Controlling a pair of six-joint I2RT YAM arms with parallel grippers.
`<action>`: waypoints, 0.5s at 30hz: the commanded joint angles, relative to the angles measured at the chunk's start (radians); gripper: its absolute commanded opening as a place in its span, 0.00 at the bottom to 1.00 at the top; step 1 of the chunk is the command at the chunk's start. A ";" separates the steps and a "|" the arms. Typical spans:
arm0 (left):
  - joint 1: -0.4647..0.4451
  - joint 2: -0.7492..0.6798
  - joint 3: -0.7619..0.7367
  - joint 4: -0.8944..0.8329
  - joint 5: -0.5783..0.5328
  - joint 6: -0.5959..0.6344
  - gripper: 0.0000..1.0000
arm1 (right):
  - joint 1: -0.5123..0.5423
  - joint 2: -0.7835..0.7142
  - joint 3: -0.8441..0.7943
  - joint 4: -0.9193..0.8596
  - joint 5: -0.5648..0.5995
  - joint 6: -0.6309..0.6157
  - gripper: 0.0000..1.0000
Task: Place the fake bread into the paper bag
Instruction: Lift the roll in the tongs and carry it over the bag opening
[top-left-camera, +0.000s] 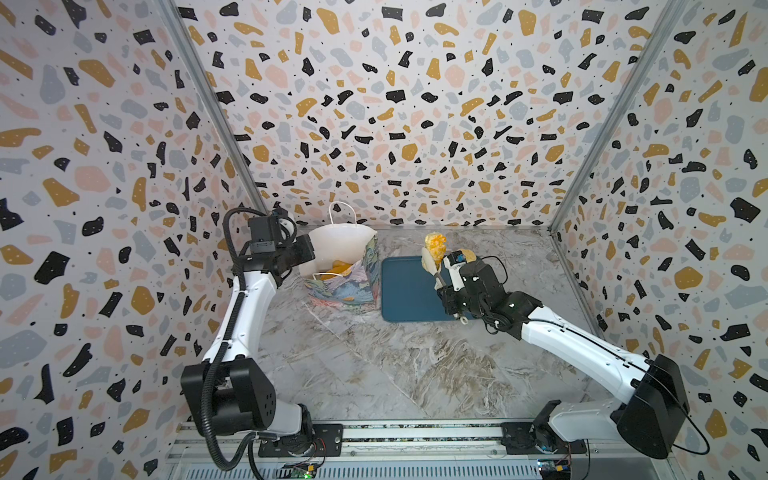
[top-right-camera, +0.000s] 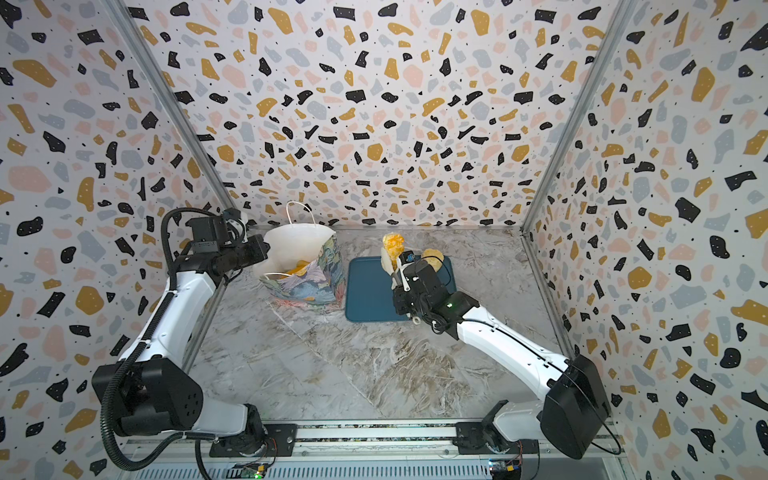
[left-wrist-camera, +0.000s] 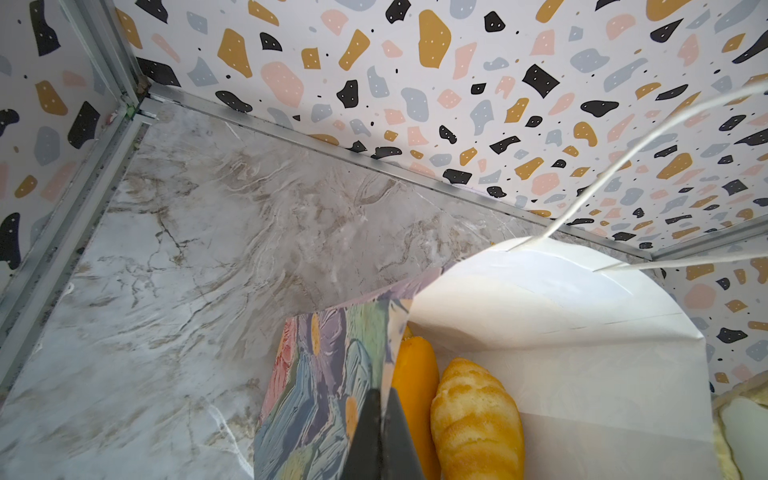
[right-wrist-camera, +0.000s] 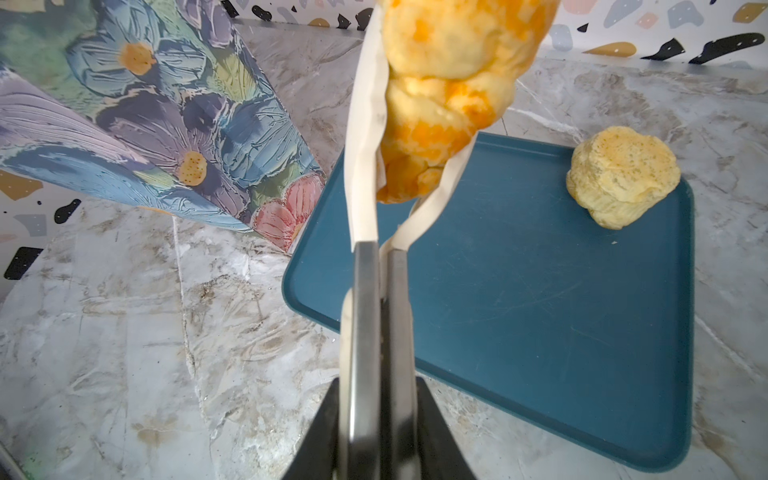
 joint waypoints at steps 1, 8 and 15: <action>-0.004 -0.026 -0.008 0.026 0.006 -0.001 0.00 | 0.016 -0.043 0.051 0.026 0.026 0.008 0.19; -0.004 -0.024 -0.008 0.025 0.009 -0.002 0.00 | 0.044 -0.037 0.091 0.046 0.028 0.006 0.19; -0.004 -0.023 -0.008 0.026 0.012 -0.002 0.00 | 0.065 -0.023 0.126 0.060 0.025 0.001 0.19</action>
